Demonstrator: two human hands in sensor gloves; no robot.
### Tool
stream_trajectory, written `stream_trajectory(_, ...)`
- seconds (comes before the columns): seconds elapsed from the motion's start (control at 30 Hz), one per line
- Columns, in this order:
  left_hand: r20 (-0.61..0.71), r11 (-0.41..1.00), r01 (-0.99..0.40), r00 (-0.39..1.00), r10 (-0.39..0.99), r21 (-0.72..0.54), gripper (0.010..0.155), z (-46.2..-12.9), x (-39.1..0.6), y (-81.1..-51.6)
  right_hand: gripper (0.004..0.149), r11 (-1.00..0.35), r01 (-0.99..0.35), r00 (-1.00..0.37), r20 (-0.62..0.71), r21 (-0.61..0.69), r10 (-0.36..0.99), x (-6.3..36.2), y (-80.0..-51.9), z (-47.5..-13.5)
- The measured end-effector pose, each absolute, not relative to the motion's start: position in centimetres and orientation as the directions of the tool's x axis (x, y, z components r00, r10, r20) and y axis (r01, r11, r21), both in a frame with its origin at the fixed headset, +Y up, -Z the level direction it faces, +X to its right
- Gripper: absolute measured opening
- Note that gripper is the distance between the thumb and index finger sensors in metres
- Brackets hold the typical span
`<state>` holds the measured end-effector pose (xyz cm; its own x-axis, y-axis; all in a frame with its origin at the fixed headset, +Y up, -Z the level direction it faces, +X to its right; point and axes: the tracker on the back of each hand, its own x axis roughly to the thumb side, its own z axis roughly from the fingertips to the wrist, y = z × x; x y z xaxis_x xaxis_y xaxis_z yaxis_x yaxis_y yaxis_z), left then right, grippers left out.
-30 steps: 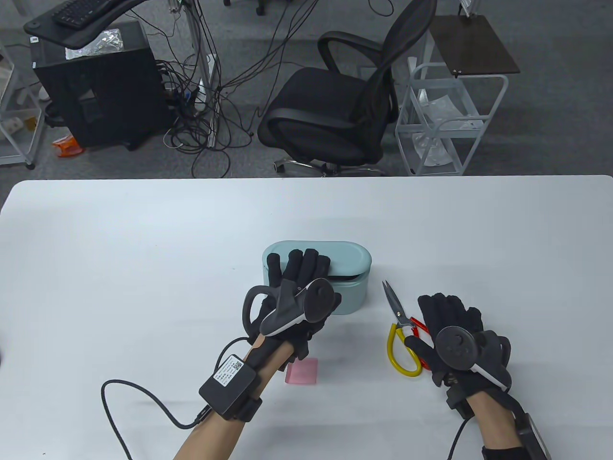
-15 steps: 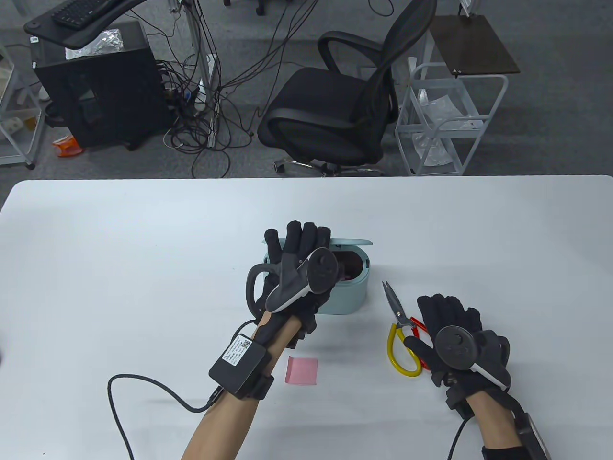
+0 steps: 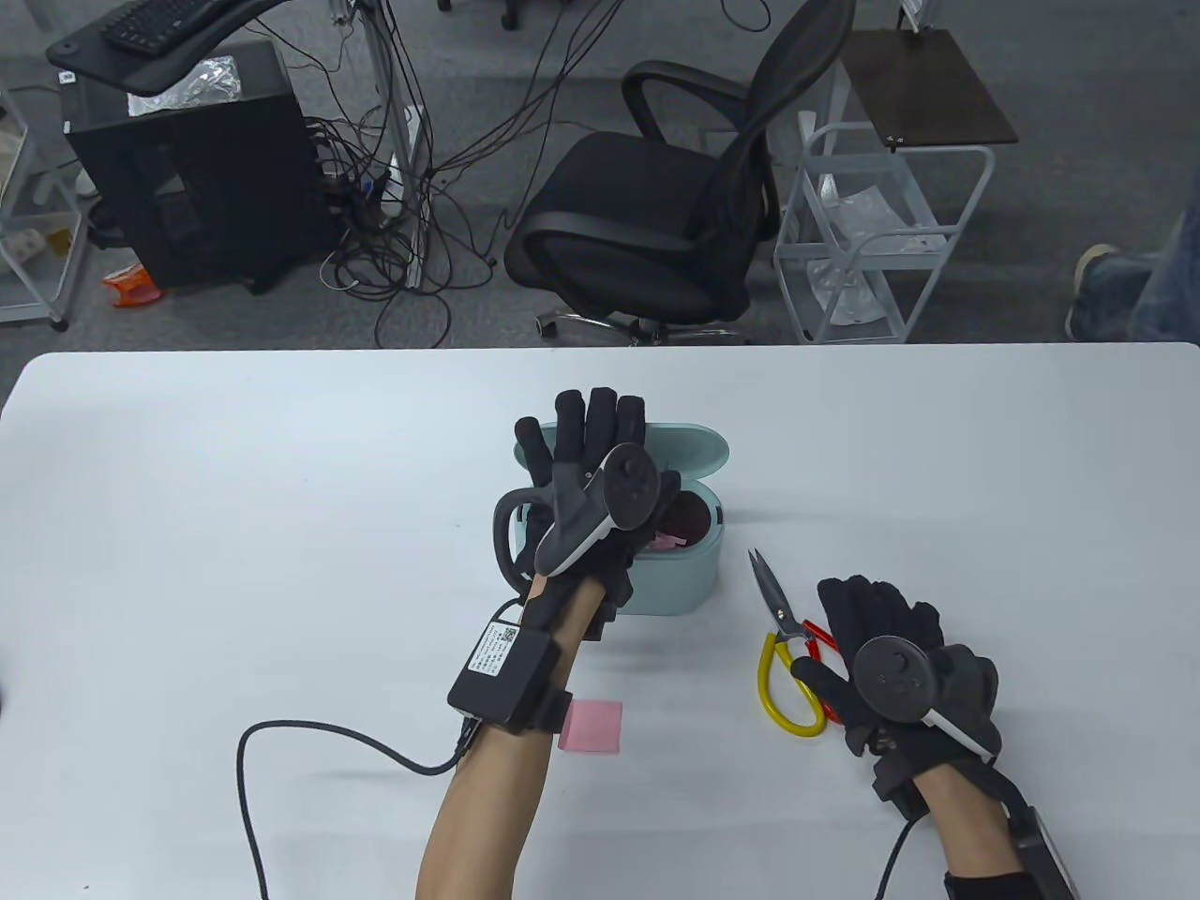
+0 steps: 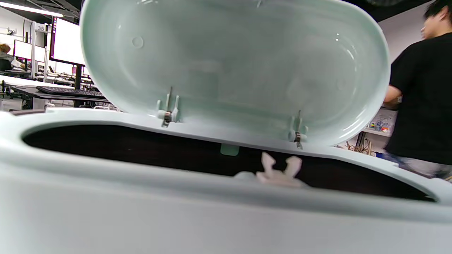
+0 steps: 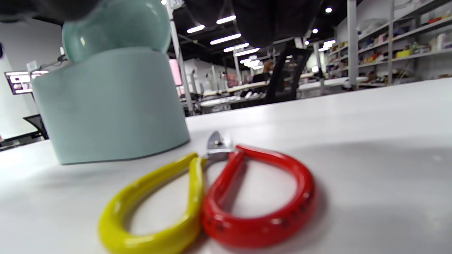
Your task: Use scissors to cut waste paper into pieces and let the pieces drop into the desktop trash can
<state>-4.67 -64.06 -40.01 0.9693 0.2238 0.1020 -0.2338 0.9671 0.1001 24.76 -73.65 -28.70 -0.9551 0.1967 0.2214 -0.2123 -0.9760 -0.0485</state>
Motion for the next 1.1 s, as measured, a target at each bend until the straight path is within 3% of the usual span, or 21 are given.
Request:
stream_trajectory(0.33, 0.166, 0.969, -0.216, 0.967, 0.195, 0.119, 0.091, -39.0, -6.2, -64.2, 0.085, -0.977, -0.206, -0.956, 0.225, -0.053, 0.189, 24.7, -73.6, -28.7)
stream_trajectory(0.63, 0.260, 0.906, -0.356, 0.919, 0.295, 0.231, 0.093, -34.6, -11.5, -63.8, 0.085, -0.977, -0.205, -0.957, 0.223, -0.058, 0.188, 24.7, -73.6, -28.6)
stream_trajectory(0.8, 0.234, 0.904, -0.387, 0.910, 0.342, 0.181, 0.093, -31.2, -15.0, -65.9, 0.085, -0.979, -0.193, -0.962, 0.209, -0.063, 0.176, 24.7, -73.6, -28.5)
stream_trajectory(1.1, 0.113, 0.963, -0.270, 0.956, 0.269, -0.006, 0.092, -28.1, -18.7, -70.5, 0.085, -0.978, -0.196, -0.964, 0.196, -0.071, 0.179, 24.9, -73.7, -28.4)
